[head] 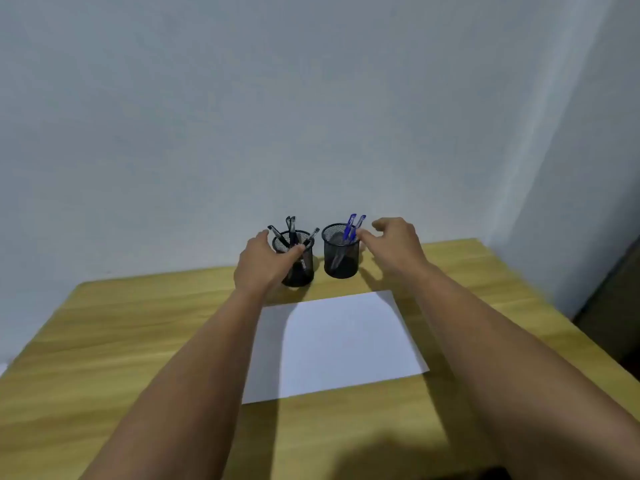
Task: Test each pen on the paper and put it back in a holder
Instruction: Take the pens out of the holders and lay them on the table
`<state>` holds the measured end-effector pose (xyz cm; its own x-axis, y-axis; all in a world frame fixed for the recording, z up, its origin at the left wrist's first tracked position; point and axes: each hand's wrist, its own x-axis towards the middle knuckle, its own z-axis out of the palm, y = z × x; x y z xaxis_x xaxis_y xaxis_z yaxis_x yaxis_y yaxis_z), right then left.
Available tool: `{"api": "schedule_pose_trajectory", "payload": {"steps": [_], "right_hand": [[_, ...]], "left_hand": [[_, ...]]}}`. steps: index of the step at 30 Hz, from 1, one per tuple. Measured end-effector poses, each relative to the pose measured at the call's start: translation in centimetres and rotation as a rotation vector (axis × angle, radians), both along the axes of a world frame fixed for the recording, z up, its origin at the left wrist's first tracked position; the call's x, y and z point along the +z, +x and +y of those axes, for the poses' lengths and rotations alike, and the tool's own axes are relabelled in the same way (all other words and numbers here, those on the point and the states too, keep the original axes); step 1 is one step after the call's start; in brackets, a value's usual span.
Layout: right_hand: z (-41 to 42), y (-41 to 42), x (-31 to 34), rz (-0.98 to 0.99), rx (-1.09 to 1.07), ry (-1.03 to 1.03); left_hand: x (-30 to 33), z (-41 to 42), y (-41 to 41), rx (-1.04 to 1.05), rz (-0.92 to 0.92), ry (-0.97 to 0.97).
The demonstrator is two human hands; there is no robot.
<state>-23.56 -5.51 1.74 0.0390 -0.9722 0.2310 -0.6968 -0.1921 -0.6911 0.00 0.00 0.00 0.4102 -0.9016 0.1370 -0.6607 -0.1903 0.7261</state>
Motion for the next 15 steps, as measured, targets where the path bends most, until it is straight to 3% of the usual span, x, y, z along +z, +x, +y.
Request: {"api": "schedule_pose_trajectory", "payload": {"steps": [6, 11, 15], "right_hand": [[-6.0, 2.1, -3.0, -0.039, -0.066, 0.085], [-9.3, 2.6, -4.2, -0.247, -0.097, 0.098], [-10.0, 2.7, -4.5, -0.317, -0.117, 0.051]], "left_hand": [[-1.7, -4.7, 0.1, 0.066, 0.070, 0.071], [-1.9, -7.5, 0.6, 0.022, 0.146, 0.075], [-1.4, -8.5, 0.6, 0.037, 0.070, 0.056]]}}
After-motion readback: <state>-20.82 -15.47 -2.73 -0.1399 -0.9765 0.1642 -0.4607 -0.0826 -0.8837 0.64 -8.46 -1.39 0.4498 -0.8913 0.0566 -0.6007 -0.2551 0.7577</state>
